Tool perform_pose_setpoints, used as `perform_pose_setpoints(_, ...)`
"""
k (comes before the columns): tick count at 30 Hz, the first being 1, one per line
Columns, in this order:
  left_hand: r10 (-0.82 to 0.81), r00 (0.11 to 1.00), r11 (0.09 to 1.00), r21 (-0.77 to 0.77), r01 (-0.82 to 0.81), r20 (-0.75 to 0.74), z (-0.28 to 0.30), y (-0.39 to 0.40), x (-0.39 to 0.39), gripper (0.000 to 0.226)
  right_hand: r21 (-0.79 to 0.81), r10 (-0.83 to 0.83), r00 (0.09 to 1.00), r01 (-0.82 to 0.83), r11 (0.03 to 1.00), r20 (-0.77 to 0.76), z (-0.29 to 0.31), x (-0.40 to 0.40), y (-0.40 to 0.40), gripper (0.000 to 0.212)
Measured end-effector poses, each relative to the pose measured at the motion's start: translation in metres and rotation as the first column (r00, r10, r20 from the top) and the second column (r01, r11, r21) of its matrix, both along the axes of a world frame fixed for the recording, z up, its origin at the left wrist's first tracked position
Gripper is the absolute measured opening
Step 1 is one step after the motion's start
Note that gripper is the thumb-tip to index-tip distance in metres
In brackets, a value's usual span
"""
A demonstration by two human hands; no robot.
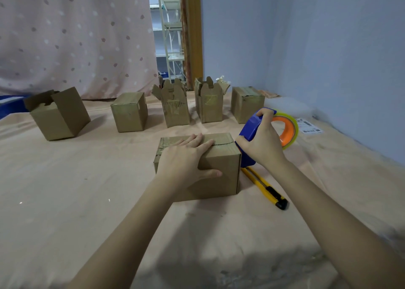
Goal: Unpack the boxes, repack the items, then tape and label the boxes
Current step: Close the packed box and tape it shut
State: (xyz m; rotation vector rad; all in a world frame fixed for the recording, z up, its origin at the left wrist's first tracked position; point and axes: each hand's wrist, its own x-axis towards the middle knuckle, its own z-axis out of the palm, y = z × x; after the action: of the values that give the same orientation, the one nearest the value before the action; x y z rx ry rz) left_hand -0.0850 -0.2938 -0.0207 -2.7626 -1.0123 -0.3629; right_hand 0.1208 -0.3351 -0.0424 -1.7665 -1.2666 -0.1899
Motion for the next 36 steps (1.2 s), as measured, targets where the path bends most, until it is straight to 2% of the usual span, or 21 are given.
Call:
perform_pose_setpoints(12,0.011,1.000,1.000,0.026,-0.011,-0.004,-0.001,-0.001,0.003,0.085,-0.092,-0.051,0.995,0.059,0.994,0.091,0.007,-0.001,0.008,0.065)
perform_pose_setpoints(19,0.009,1.000,0.999,0.033,-0.009,0.014,-0.003,-0.002,0.001,0.086,-0.162,-0.026,0.999,0.031,0.986,0.034,-0.007,-0.005,0.008,0.055)
perform_pose_setpoints(24,-0.004,1.000,1.000,0.019,0.004,-0.009,-0.002,0.008,-0.002,0.086,-0.178,-0.024,1.000,0.026,0.984,0.012,-0.016,-0.008,0.008,0.056)
perform_pose_setpoints(27,-0.054,0.998,0.998,0.010,0.055,-0.039,-0.002,0.020,-0.011,0.090,-0.212,-0.002,1.000,0.005,0.977,0.013,-0.012,-0.007,0.009,0.056)
perform_pose_setpoints(31,-0.233,0.972,0.967,-0.119,0.227,-0.039,0.008,0.047,-0.033,0.100,-0.203,-0.047,0.999,0.050,0.978,0.024,-0.005,-0.006,0.003,0.060)
perform_pose_setpoints(33,-0.287,0.950,0.958,-0.064,0.281,-0.125,0.017,0.062,-0.046,0.091,-0.181,-0.046,0.998,0.036,0.983,-0.048,-0.002,-0.004,0.000,0.062)
perform_pose_setpoints(36,-0.288,0.920,0.937,0.117,0.328,-0.267,0.033,0.074,-0.065,0.081,-0.147,0.006,0.989,-0.028,0.989,-0.148,-0.001,-0.003,-0.007,0.059)
